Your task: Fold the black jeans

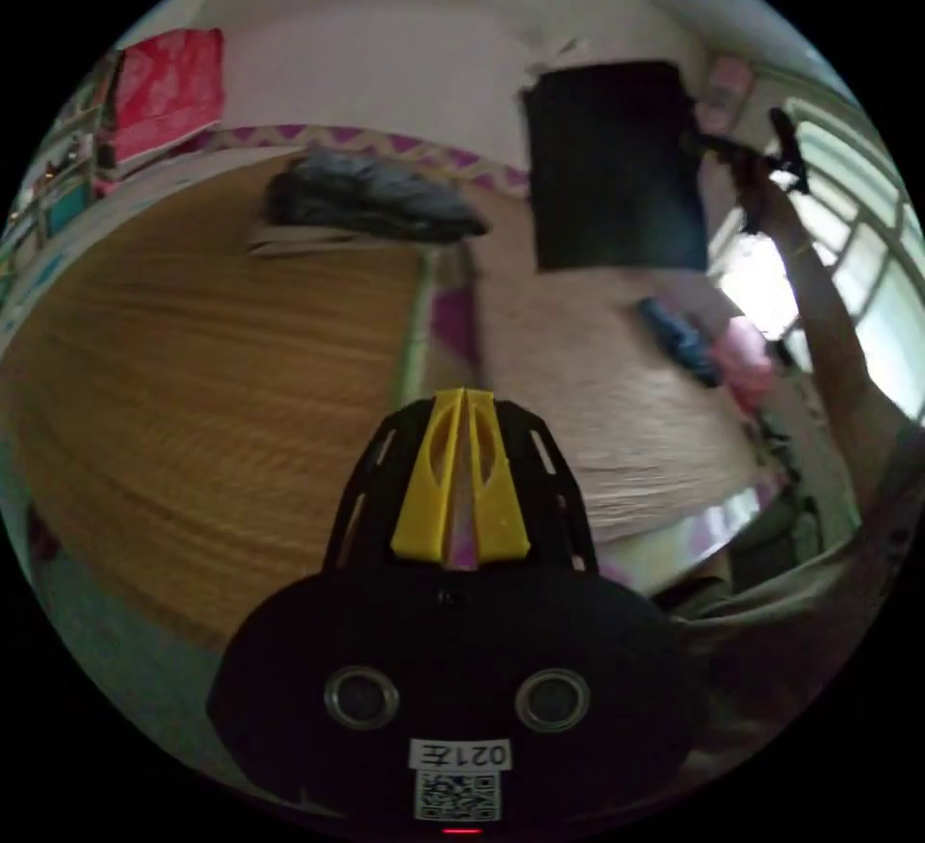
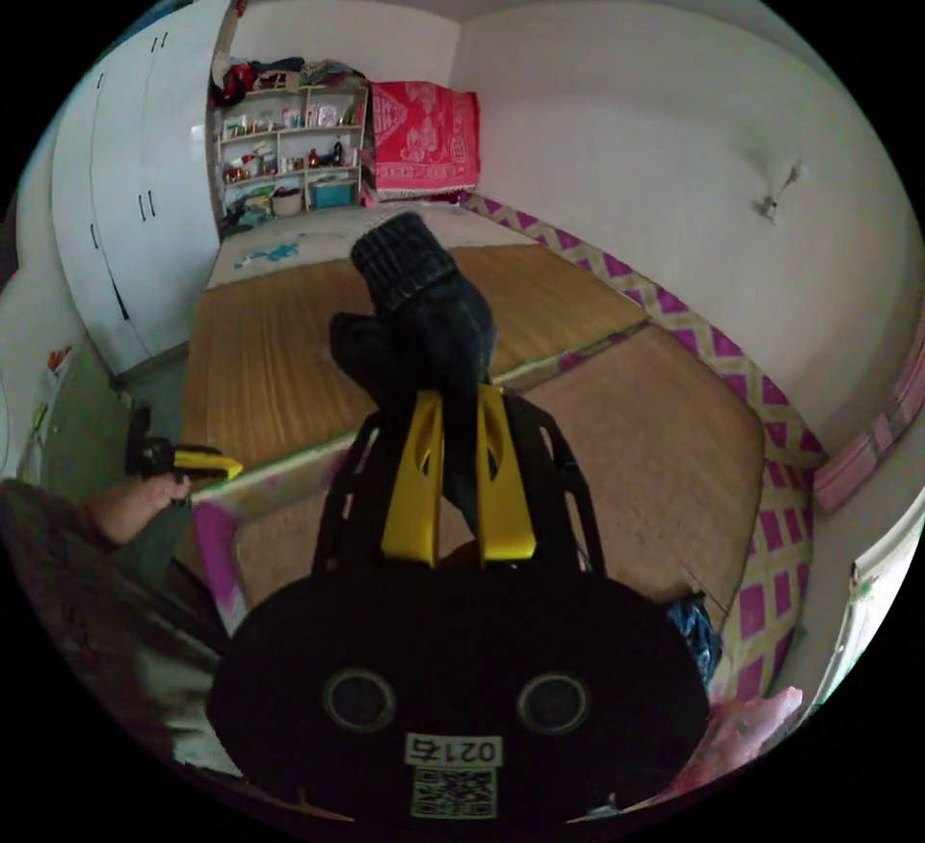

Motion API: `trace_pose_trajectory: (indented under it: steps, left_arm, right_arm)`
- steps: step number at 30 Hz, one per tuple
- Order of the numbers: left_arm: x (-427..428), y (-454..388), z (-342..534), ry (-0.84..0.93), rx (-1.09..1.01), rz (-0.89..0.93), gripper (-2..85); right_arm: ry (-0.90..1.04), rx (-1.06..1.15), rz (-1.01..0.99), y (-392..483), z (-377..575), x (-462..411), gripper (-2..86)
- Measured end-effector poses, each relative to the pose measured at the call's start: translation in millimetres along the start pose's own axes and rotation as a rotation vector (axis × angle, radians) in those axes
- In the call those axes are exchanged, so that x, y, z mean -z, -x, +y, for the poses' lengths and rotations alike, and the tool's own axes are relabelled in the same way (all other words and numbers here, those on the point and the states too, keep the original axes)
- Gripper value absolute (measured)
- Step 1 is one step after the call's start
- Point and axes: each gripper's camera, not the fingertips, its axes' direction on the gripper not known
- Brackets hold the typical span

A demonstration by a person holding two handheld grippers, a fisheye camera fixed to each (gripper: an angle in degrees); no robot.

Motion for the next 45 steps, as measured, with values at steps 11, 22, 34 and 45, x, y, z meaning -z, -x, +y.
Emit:
trace_pose_trajectory:
  steps: [11,22,34,45]
  left_arm:
    - [-54,-70,41,0.161,-0.018,0.372,8.6]
    - [-47,-66,53,0.134,0.068,0.328,9.1]
    - [-115,-98,22,0.27,0.155,0.322,9.8]
    - [-130,-103,-83,0.182,0.038,0.209,2.9]
  right_arm:
    - [0.299,0.161,-0.094,155,279,2,6.4]
    - [0.217,0.259,-0.121,155,332,5,8.2]
    - [-0.284,-0.582,-0.464,-113,457,136,-0.8]
    - [-0.439,-1.028,-0.123,-286,694,292,-0.9]
